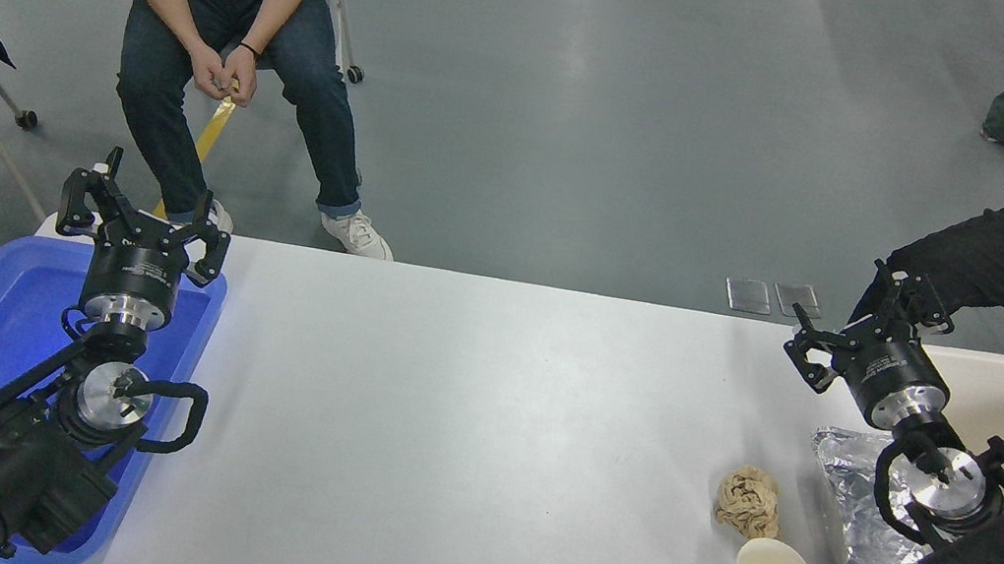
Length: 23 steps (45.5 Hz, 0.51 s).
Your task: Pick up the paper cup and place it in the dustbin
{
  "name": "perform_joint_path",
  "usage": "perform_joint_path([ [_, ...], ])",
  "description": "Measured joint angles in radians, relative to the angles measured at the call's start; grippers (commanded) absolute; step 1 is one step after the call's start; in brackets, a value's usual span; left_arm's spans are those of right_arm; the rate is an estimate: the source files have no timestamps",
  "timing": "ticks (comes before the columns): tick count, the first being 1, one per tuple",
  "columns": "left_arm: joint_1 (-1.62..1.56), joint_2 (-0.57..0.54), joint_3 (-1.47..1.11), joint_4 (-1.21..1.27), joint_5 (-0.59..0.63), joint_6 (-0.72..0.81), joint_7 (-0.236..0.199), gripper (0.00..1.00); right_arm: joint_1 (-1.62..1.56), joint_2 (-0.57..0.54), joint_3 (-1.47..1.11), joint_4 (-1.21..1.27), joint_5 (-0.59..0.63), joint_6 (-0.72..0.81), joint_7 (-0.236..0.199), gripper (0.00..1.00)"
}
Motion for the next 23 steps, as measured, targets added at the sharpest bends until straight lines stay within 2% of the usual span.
perform_joint_path([
  [12,-0.001,0.001,0.001,0.0,0.0,0.0,0.0,0.99,0.023,0.0,-0.001,0.01,-0.039,0.0,-0.003,1.0],
  [23,-0.001,0.001,0.001,0.0,-0.001,0.0,0.0,0.99,0.077,-0.022,-0.042,0.043,-0.181,-0.009,-0.006,1.0],
])
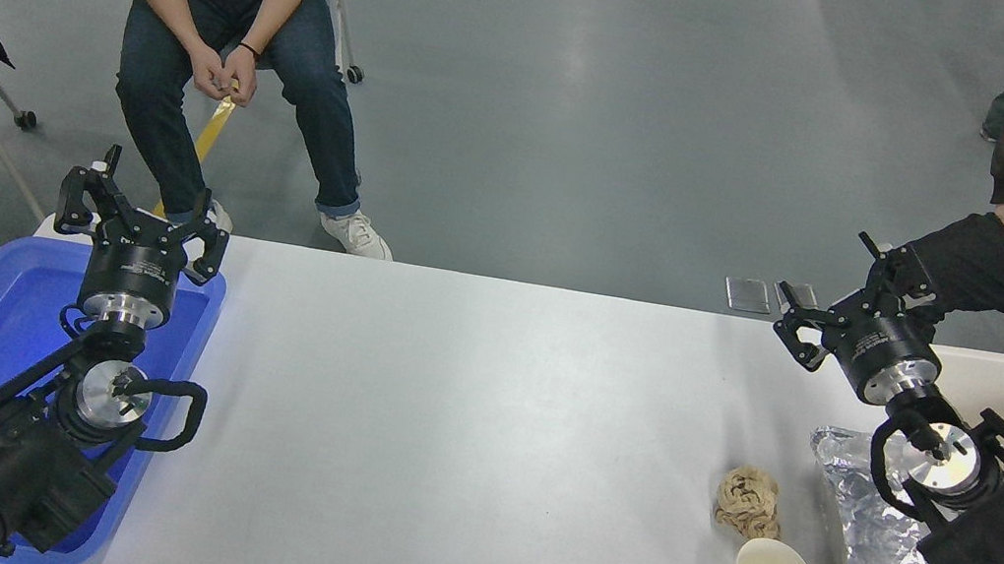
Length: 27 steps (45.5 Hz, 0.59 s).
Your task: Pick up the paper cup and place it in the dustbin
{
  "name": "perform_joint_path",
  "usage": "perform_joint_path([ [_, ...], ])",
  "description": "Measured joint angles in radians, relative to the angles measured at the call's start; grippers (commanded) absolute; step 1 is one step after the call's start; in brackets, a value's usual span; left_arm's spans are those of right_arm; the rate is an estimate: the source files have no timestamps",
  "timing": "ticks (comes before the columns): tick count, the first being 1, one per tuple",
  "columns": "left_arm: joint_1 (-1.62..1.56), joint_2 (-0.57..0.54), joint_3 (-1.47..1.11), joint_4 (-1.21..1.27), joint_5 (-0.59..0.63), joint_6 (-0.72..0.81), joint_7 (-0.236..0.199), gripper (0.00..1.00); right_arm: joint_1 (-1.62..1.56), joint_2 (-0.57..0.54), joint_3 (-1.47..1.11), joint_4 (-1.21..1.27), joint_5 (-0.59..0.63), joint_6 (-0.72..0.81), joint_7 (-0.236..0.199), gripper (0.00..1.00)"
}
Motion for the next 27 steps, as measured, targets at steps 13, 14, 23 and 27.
perform_joint_path([
  [13,0.0,0.0,0.0,0.0,0.0,0.0,0.0,0.99,0.156,-0.155,-0.318,0.111,-0.118,0.0,-0.001,1.0],
  [14,0.0,0.0,0.0,0.0,0.0,0.0,0.0,0.99,0.173,-0.168,-0.348,0.121,-0.124,0.0,-0.001,1.0],
  [23,0.0,0.0,0.0,-0.001,0.001,0.0,0.0,0.99,0.372,-0.254,-0.7,0.215,-0.216,0.004,-0.001,1.0],
  [27,0.0,0.0,0.0,-0.001,0.001,0.0,0.0,0.99,0.46,-0.273,-0.849,0.249,-0.268,0.006,-0.001,1.0],
])
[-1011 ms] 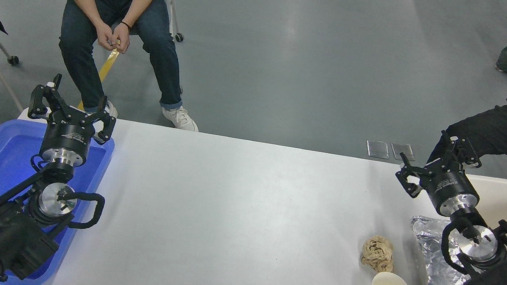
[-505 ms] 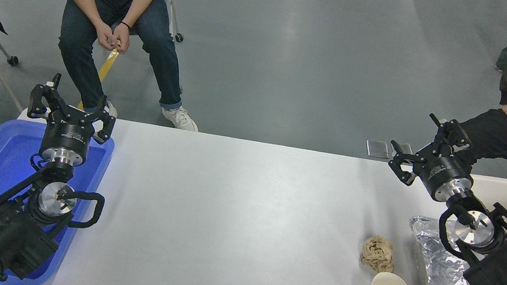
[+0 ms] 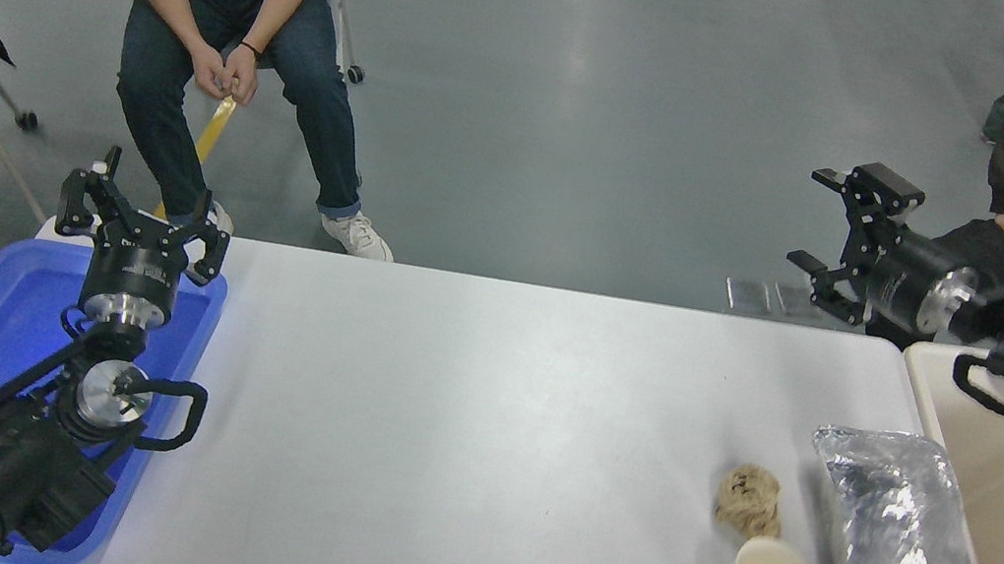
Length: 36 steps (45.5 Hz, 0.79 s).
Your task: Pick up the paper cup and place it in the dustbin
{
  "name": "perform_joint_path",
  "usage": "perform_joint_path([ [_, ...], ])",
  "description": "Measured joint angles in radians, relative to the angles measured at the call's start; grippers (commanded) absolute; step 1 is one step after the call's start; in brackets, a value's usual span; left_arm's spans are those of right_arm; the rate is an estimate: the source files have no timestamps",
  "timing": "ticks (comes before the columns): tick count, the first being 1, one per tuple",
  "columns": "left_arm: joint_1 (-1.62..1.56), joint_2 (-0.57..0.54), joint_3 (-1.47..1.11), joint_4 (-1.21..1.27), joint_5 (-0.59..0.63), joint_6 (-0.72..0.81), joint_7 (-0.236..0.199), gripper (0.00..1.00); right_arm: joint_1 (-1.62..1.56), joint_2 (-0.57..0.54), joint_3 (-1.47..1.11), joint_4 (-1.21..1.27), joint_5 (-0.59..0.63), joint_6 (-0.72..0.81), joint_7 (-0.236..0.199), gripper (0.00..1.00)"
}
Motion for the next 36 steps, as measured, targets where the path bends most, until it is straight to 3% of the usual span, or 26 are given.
perform_joint_path([
  [19,0.002,0.003,0.0,-0.001,0.0,0.0,0.0,0.99,0.507,-0.005,-0.676,0.386,-0.274,0.039,0.001,1.0],
  [29,0.002,0.004,-0.001,-0.001,0.0,0.0,0.0,0.99,0.804,0.076,-0.965,0.664,-0.3,0.085,0.004,1.0],
  [36,0.002,0.004,0.0,0.0,0.0,0.0,0.0,0.99,0.996,0.117,-1.083,0.816,-0.237,0.173,0.007,1.0],
])
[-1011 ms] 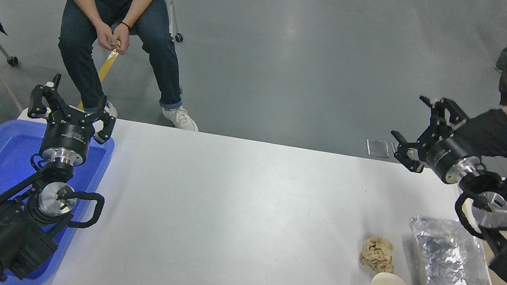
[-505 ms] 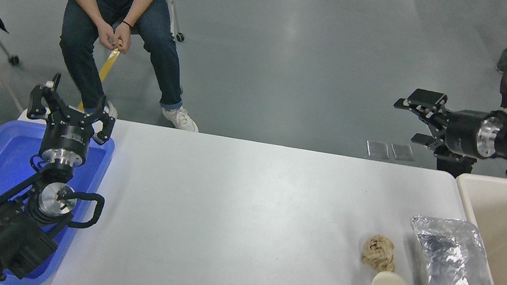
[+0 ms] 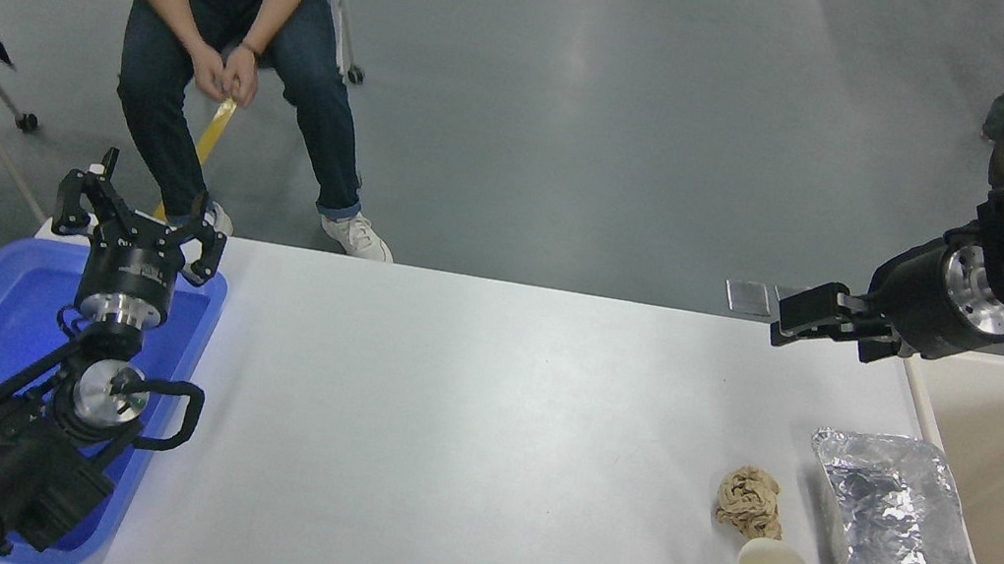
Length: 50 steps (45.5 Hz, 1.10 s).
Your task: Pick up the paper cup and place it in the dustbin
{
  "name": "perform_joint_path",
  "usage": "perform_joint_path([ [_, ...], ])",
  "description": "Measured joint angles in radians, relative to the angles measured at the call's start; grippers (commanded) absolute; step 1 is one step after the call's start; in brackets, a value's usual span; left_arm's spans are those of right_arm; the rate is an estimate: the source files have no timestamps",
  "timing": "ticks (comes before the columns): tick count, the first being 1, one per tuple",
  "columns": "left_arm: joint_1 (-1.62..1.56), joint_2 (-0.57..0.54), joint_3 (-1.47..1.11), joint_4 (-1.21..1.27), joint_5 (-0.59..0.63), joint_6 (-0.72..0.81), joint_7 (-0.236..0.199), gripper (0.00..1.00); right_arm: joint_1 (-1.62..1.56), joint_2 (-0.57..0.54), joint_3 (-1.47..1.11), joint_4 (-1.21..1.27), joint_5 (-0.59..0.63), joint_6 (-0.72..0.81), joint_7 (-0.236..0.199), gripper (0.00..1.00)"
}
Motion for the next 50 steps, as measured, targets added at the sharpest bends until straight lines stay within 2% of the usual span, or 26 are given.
perform_joint_path([
  [15,-0.001,0.0,0.0,0.0,0.0,0.0,-0.001,0.99,0.226,0.075,-0.117,0.16,0.167,0.082,0.0,1.0],
  [27,-0.001,0.0,0.0,0.001,-0.001,0.0,-0.001,0.99,0.279,0.121,-0.13,0.192,0.238,0.096,0.002,1.0],
  [38,-0.001,0.0,-0.001,0.001,-0.001,0.0,-0.002,0.99,0.221,0.129,-0.133,0.201,0.235,0.038,0.003,1.0],
  [50,-0.002,0.0,-0.001,0.001,-0.002,0.0,-0.002,0.99,0.043,0.06,-0.095,0.199,0.113,-0.087,0.004,1.0],
])
